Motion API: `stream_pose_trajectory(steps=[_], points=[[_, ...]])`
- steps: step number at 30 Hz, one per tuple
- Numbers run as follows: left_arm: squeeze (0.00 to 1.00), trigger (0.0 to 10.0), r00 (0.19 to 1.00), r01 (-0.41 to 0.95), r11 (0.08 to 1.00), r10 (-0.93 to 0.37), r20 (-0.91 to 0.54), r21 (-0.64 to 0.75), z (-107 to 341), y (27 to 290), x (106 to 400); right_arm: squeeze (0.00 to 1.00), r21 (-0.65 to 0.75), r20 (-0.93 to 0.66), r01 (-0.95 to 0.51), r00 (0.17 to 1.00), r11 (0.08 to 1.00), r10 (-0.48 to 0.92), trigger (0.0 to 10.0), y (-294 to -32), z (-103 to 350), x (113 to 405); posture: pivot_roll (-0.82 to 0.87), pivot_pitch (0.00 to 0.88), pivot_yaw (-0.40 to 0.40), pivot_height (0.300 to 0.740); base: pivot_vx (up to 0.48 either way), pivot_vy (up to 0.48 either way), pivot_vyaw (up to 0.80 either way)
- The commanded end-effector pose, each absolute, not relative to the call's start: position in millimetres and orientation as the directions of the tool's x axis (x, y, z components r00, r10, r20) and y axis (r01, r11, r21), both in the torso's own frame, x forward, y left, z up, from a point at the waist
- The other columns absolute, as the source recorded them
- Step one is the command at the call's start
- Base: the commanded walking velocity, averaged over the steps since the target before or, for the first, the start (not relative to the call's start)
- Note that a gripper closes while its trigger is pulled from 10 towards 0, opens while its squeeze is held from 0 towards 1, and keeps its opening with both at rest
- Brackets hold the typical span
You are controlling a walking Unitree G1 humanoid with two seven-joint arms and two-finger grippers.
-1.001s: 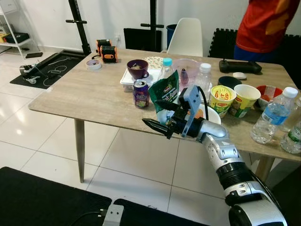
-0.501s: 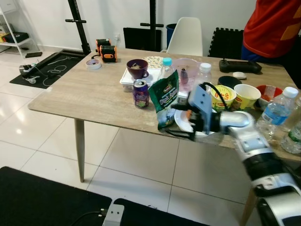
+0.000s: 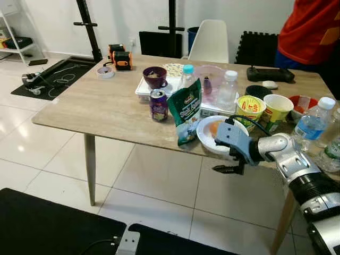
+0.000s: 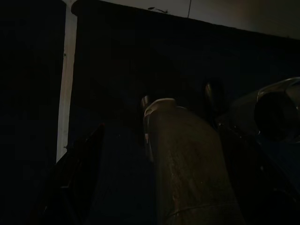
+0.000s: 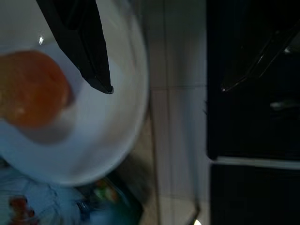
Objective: Restocking fridge
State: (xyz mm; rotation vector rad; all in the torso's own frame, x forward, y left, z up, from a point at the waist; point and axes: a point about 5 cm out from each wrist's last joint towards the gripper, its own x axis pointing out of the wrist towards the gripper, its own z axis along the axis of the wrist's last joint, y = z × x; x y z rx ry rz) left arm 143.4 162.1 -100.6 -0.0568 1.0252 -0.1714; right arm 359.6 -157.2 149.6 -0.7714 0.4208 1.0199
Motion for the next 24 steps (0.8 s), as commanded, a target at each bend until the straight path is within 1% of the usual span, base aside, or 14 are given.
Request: stream_pose_trajectory(steps=[1,5,11,13,16,17,18,20,24], points=[[0.00,10.0,0.495,0.111,0.984,-0.174,-0.851,-0.137,-102,159,139,0.00,-0.382,-0.645,-0.864,0.503,0.328,0.575,10.0,-152,143,363,-0.06,0.038,-0.034,0.740,0.000,0.000,0.00],[0.00,10.0,0.495,0.111,0.984,-0.175,-0.851,-0.137,-102,159,139,0.00,-0.387,-0.639,-0.855,0.519,0.345,0.567,10.0,-149,142,365,-0.06,0.039,-0.034,0.740,0.000,0.000,0.00],[0.00,10.0,0.496,0.110,0.984,-0.175,-0.851,-0.139,-102,159,140,0.00,-0.399,-0.692,-0.860,0.509,0.317,0.512,10.0,-152,134,365,-0.06,0.040,-0.037,0.740,0.000,0.000,0.00],[0.00,10.0,0.496,0.109,0.984,-0.176,-0.850,-0.140,-102,159,140,0.00,-0.422,-0.711,-0.844,0.534,0.330,0.457,10.0,-155,131,367,-0.06,0.040,-0.037,0.740,0.000,0.000,0.00],[0.00,10.0,0.496,0.108,0.984,-0.176,-0.850,-0.141,-102,159,140,0.00,-0.433,-0.717,-0.836,0.546,0.337,0.434,10.0,-156,131,369,-0.06,0.041,-0.039,0.740,0.000,0.000,0.00],[0.00,10.0,0.496,0.107,0.984,-0.176,-0.850,-0.141,-102,158,139,0.00,-0.453,-0.727,-0.826,0.560,0.336,0.397,0.0,-159,130,370,-0.06,0.040,-0.039,0.740,0.000,0.000,0.00],[0.00,10.0,0.496,0.107,0.984,-0.176,-0.850,-0.141,-102,158,139,0.00,-0.453,-0.727,-0.826,0.560,0.336,0.397,0.0,-159,130,370,-0.06,0.040,-0.039,0.740,0.000,0.000,0.00],[0.00,10.0,0.496,0.107,0.984,-0.177,-0.850,-0.142,-102,158,139,0.00,-0.475,-0.742,-0.817,0.572,0.327,0.351,0.0,-165,129,372,-0.06,0.043,-0.039,0.740,0.000,0.000,0.00],[0.00,10.0,0.496,0.107,0.984,-0.177,-0.850,-0.143,-102,158,139,0.00,-0.488,-0.751,-0.817,0.572,0.308,0.330,0.0,-168,132,373,-0.06,0.043,-0.039,0.740,0.000,0.000,0.00]])
